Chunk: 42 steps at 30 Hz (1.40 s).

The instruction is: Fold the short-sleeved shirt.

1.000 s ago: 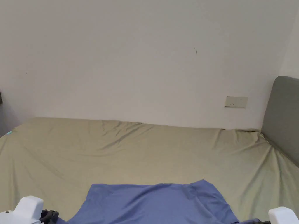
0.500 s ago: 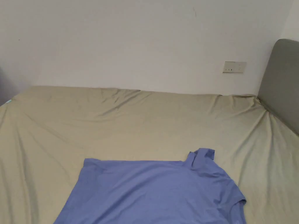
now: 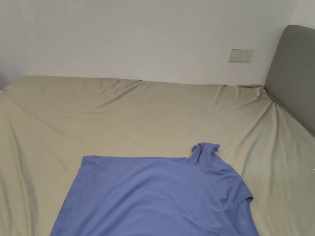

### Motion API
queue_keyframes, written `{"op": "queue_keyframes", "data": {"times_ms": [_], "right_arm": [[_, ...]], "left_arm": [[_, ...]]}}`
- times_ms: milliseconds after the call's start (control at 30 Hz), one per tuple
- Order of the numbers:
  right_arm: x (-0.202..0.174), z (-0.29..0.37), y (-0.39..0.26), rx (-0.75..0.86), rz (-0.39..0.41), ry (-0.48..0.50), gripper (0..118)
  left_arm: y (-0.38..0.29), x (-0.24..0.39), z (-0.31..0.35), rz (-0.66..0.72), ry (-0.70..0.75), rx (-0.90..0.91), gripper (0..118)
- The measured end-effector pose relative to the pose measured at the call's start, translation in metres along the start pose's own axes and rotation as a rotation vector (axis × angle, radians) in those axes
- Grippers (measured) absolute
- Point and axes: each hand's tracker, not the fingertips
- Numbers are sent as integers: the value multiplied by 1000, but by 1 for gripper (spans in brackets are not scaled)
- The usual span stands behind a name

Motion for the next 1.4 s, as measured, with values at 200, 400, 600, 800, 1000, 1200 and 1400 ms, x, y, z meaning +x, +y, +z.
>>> {"op": "queue_keyframes", "data": {"times_ms": [200, 400, 600, 800, 1000, 1200, 1400], "right_arm": [[6, 53, 25, 77, -1, -159, 102], [-32, 162, 43, 605, -213, -93, 118], [-89, 182, 40, 658, -207, -95, 60], [-92, 175, 33, 601, -209, -24, 0], [-80, 167, 32, 528, -183, -86, 0], [-42, 103, 39, 210, -166, -149, 1], [-6, 13, 18, -78, -322, -31, 97]], "left_arm": [[28, -5, 51, 141, -31, 165, 112], [60, 57, 155, 37, 62, 578, 115], [54, 109, 176, 178, -38, 640, 36], [50, 122, 170, 143, -92, 572, 0], [52, 122, 171, 117, -59, 572, 0], [50, 119, 165, 128, -51, 543, 0], [45, 124, 164, 141, -65, 521, 0]]}}
